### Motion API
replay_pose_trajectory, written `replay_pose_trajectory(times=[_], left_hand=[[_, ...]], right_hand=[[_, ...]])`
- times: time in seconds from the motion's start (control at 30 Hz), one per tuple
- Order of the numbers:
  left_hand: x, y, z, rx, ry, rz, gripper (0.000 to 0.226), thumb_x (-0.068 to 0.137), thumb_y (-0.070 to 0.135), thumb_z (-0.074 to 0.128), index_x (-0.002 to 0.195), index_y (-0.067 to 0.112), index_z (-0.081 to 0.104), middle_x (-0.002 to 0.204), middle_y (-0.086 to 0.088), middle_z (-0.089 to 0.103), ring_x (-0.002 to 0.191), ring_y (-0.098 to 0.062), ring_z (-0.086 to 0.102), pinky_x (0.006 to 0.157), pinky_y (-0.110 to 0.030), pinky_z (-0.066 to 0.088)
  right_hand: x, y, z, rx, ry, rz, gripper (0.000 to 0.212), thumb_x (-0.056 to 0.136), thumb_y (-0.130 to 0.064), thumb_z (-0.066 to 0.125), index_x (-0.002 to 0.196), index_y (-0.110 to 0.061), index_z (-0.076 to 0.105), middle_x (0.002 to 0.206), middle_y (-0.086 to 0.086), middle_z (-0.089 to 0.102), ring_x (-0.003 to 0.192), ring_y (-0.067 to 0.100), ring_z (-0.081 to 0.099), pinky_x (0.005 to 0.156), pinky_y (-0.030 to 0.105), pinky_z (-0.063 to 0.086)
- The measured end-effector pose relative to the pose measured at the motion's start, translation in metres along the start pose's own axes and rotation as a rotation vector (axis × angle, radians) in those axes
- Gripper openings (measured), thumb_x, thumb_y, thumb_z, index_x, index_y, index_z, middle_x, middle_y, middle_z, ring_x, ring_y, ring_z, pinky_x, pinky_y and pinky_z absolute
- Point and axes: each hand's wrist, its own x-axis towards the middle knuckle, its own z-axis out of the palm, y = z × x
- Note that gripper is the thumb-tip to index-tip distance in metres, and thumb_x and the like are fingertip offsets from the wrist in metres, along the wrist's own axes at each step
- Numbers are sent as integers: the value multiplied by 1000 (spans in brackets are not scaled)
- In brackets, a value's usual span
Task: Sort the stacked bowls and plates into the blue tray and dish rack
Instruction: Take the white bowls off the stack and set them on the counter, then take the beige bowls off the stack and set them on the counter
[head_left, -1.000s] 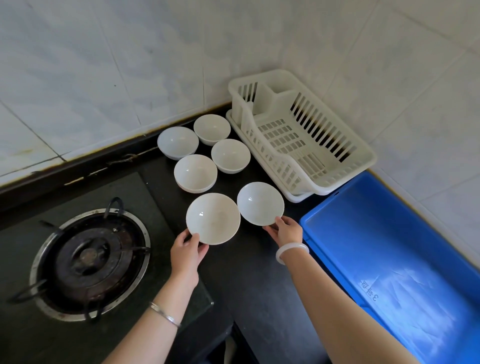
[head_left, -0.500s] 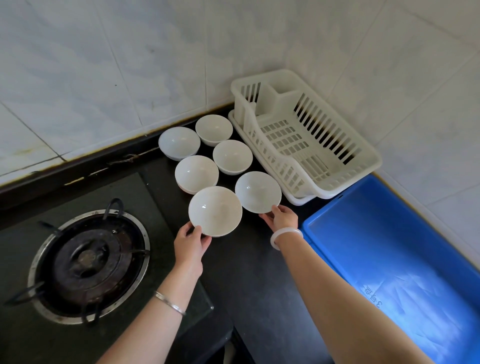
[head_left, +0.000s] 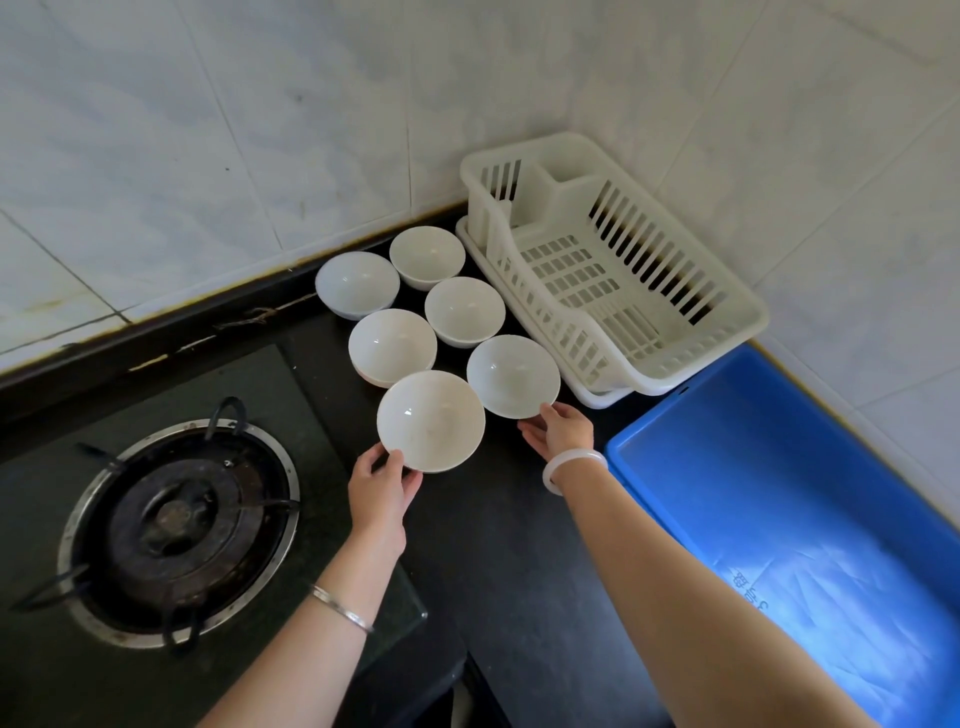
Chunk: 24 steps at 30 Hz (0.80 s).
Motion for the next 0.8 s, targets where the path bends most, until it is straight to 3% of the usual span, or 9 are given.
replay_pose_trajectory(times=[0.17,0.33,0.5,0.67,0.8], left_hand=[[-7,-11,2,120,1,141,41,92,9,53,132,15,47,127,-9,57,105,-19,59,88,-29,49],[-23,-26,3,332,4,255,51,93,20,53,141,23,37,140,0,49,122,-22,53,105,-43,42],[-50,-48,-1,516,-81,253,45,94,17,51,138,14,42,137,-7,52,118,-23,56,103,-41,44],[-96,-78,19,602,-364,215,15,93,7,50,102,11,61,108,-14,64,89,-17,63,83,-27,52],[-147,-104,50,782,-619,237,16,93,9,52,101,5,65,92,-6,66,79,-13,66,73,-18,55]], right_hand=[[-10,0,-7,-72,-93,-13,33,95,-19,49,128,-13,50,111,10,66,81,19,69,60,27,53],[-26,-4,-18,-196,-156,-70,36,96,-24,47,131,-14,48,109,4,62,88,20,66,68,28,53],[-62,-7,-56,-314,-160,-188,29,97,-28,46,121,-17,55,106,3,66,86,17,67,68,25,53],[-115,-4,-129,-453,-72,-349,17,94,-27,48,101,-21,63,88,-3,70,72,11,67,64,22,51],[-155,10,-206,-514,136,-458,16,92,-19,49,85,-25,62,76,-3,69,60,10,63,63,25,52]])
